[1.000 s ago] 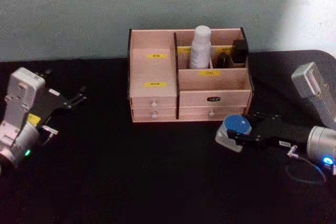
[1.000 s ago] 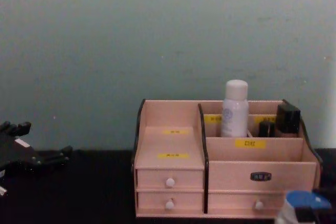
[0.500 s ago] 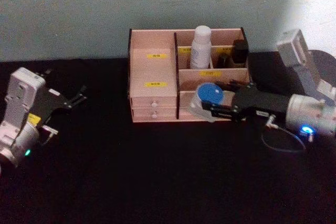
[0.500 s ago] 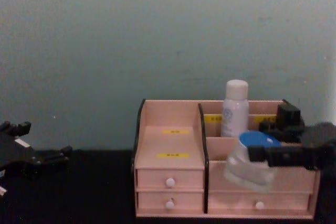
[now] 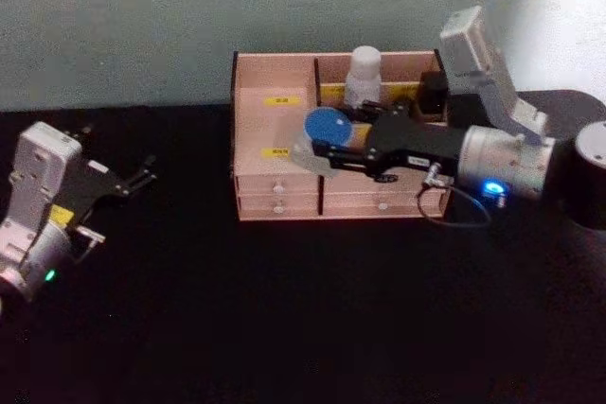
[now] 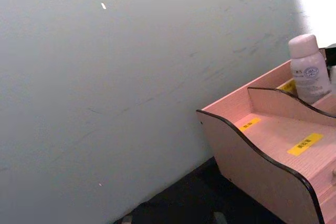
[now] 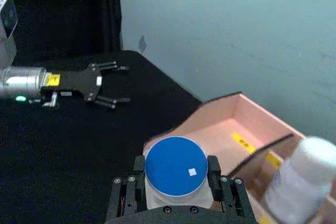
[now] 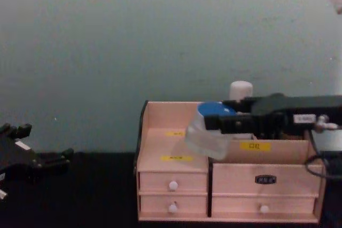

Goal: Pick up the facial cleanser and watermelon frost from the table and place them into the tiered storage box.

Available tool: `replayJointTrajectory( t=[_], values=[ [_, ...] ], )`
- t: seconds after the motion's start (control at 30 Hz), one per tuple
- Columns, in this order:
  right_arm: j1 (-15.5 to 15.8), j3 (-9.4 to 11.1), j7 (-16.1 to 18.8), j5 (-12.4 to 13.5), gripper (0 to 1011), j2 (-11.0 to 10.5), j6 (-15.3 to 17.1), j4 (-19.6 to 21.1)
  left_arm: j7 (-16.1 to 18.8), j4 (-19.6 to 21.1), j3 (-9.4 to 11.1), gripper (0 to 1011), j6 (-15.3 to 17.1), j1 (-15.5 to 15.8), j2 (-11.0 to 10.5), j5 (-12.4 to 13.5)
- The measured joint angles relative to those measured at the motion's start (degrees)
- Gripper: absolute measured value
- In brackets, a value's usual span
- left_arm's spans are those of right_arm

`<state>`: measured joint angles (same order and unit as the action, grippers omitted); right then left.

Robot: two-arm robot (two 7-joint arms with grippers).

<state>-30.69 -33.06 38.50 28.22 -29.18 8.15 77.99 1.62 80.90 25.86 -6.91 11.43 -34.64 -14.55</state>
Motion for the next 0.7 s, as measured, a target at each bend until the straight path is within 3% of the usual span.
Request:
replayJointTrajectory(
  t=[0.7],
  values=[
    [-10.7, -4.0, 0.3, -3.5, 706, 11.3, -1.8, -17.1, 0.0, 0.0, 0.0, 1001, 0.0, 0.0, 0.0, 0.0]
  ],
)
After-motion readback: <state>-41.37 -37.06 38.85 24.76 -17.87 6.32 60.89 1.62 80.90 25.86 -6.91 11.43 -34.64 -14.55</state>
